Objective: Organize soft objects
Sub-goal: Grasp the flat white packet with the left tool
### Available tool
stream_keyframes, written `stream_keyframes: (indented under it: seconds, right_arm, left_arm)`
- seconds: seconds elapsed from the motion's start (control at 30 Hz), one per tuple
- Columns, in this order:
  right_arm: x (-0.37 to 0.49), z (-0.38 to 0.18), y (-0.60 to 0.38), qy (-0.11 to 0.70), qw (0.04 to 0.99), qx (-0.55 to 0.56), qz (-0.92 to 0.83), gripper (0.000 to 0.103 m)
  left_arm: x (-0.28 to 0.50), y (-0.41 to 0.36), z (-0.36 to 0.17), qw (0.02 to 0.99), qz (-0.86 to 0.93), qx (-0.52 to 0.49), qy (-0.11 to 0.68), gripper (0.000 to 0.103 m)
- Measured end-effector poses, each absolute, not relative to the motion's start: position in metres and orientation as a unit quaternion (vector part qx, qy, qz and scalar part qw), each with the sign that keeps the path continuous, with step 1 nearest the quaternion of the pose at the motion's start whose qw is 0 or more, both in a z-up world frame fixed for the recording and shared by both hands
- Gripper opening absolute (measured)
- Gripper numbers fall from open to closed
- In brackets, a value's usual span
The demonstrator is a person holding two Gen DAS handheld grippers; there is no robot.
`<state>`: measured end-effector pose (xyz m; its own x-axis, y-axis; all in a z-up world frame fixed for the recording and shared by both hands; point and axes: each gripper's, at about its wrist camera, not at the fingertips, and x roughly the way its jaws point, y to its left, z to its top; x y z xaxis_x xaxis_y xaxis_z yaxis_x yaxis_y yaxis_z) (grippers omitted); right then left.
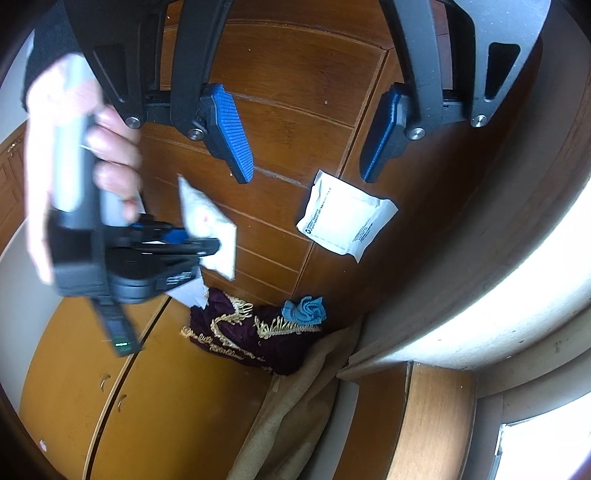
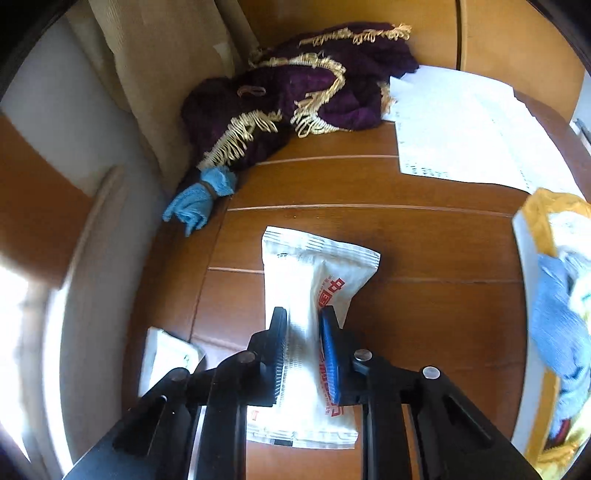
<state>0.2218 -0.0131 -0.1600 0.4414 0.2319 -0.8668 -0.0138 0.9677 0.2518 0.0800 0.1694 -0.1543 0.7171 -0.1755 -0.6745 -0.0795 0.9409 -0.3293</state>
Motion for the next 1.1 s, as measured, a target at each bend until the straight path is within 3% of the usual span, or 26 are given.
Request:
stream_keyframes:
  seconds: [0.37,0.77,0.93,1.07,1.1]
  right_arm:
    - [0.144,-0.132,-0.066,0.468,0.868,0.114,0.120,0.017]
    - [0.135,-0.146,-0.072,0.455,0.871,0.098,0.157,0.018]
    - [0.136,-0.150,-0.072,0.460,0.867,0.102,0.163,0.018]
    - [0.136,-0.150,-0.072,0.461,0.865,0.105,0.167,0.018]
    - [0.135,-0.150,-0.072,0.461,0.865,0.106,0.168,0.018]
  left_arm:
    - [0.111,0.151,-0.163,0.904,-0.005,-0.123,0.411,0.059]
    - [0.167,0.156,-0.183,0.891,0.067,-0.041,0.447,0.061]
    - [0.174,0.152,-0.186,0.892,0.058,-0.014,0.447,0.074]
    - [0.178,0.161,-0.184,0.892,0.052,-0.040,0.447,0.073]
    - [0.176,0.161,-0.183,0.893,0.059,-0.038,0.445,0.067]
